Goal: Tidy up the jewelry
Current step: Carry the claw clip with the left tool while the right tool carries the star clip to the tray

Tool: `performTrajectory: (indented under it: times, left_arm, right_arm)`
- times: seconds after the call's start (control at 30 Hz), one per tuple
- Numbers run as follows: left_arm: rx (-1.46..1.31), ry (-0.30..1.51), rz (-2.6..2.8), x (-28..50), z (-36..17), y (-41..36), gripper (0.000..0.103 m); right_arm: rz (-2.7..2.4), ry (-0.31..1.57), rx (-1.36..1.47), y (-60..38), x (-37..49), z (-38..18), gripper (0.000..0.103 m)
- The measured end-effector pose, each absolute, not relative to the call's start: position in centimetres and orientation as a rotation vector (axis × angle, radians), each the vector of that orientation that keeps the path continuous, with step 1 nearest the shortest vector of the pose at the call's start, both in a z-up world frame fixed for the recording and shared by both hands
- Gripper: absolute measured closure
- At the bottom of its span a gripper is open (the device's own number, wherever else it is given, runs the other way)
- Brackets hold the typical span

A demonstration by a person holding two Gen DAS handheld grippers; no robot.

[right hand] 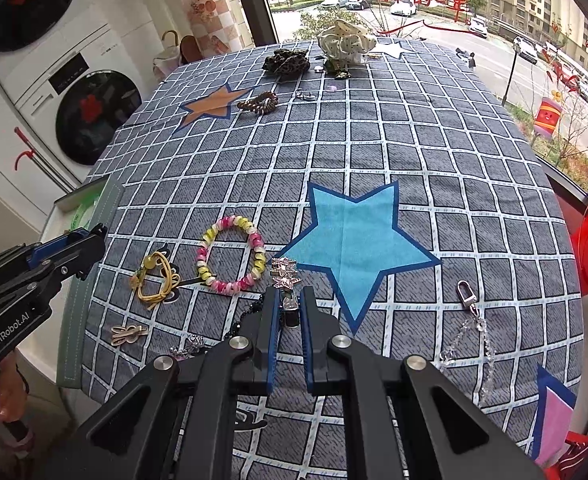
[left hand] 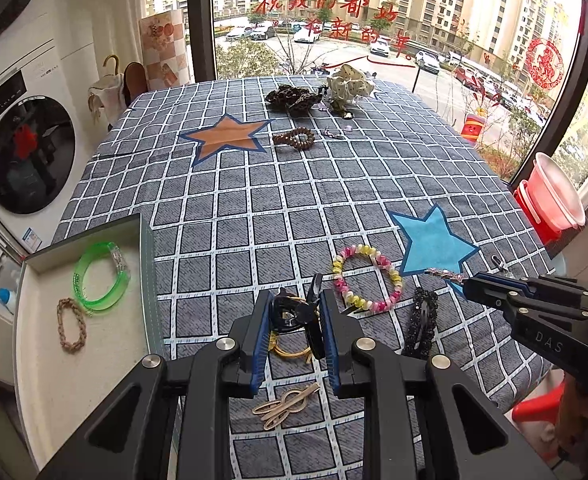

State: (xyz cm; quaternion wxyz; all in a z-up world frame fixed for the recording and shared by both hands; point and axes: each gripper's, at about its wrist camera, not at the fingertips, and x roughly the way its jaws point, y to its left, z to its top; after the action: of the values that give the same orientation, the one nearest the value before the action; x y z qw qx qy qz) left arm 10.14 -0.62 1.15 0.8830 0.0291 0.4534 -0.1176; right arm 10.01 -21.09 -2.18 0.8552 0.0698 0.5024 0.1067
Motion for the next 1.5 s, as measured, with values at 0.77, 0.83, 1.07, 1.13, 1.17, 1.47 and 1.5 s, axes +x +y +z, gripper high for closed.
performTrajectory:
  times: [0.77,0.83,1.07,1.13,1.17,1.47,1.5]
  left_arm:
    - [-0.079,0.881,-0.116,4.0,2.1,11.1,0.072]
    - [-0.086,0.876,-0.102,3.8,2.1,12.1,0.072]
    - [-0.109,0.876,-0.019,3.2,1.5,16.9,0.072]
    - [-0.12,0.887,0.011,3.4,1.0,18.4,0.072]
    - [-0.126,0.894,0.022,3.5,0.7,19.0,0.072]
    - [-0.134,0.964,0.075,5.4,-2.5,21.8,0.072]
    - [-0.128,0.974,0.073,5.6,-2.9,21.9,0.072]
  right_arm:
    - [0.34,1.047,0.12,-13.1,6.7,0.1,0.092]
    - [0.363,1.046,0.112,-11.9,6.8,0.4,0.092]
    - [0.462,1.04,0.059,-6.2,7.6,1.4,0.092]
    - [0.495,1.045,0.045,-4.3,8.0,1.4,0.092]
    - [0.509,1.047,0.037,-3.4,8.2,1.4,0.092]
    - [0.592,1.063,-0.003,3.3,10.8,1.1,0.092]
    - [0.6,1.066,-0.003,3.8,11.1,1.0,0.092]
